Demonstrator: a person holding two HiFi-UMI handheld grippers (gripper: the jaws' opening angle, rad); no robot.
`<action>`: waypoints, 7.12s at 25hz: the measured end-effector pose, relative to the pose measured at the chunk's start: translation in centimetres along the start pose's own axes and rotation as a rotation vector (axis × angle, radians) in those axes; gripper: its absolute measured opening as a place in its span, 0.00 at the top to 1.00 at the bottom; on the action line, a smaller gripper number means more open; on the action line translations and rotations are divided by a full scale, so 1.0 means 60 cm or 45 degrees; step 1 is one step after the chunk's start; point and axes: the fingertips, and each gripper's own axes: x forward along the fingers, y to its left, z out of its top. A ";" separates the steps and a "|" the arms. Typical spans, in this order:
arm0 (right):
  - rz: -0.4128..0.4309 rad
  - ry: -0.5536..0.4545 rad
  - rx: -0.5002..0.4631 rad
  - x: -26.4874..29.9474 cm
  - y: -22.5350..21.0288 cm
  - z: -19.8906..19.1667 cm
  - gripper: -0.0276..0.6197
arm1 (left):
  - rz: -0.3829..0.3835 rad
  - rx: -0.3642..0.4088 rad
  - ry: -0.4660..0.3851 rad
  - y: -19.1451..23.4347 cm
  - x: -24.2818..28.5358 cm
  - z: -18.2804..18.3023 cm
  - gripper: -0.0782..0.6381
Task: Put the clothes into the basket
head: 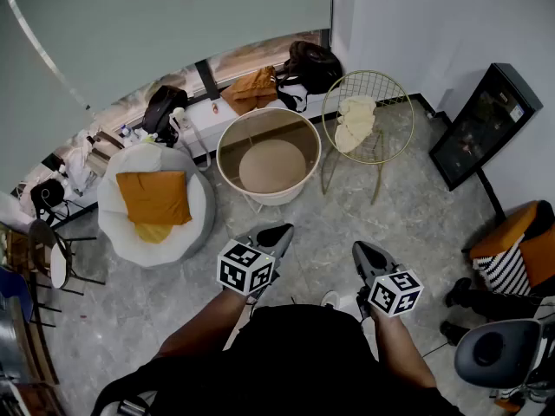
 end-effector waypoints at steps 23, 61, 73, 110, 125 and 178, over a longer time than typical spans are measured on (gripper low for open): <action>0.044 0.016 0.201 -0.015 -0.021 -0.030 0.93 | -0.027 0.039 0.098 -0.034 0.029 -0.049 0.89; -0.060 0.019 0.135 -0.061 -0.238 0.018 0.93 | -0.065 -0.055 0.137 -0.088 0.241 0.000 0.89; -0.122 0.010 0.090 0.094 -0.276 0.131 0.93 | -0.163 0.018 0.118 0.042 0.345 0.104 0.89; -0.169 0.003 0.094 0.324 -0.479 0.302 0.93 | -0.196 0.047 0.186 0.230 0.591 0.231 0.89; 0.014 0.125 0.166 0.416 -0.701 0.388 0.93 | -0.027 -0.171 0.202 0.254 0.798 0.319 0.89; -0.303 0.673 0.147 0.826 -1.113 0.200 0.93 | -0.049 -0.123 0.626 0.571 1.124 0.271 0.89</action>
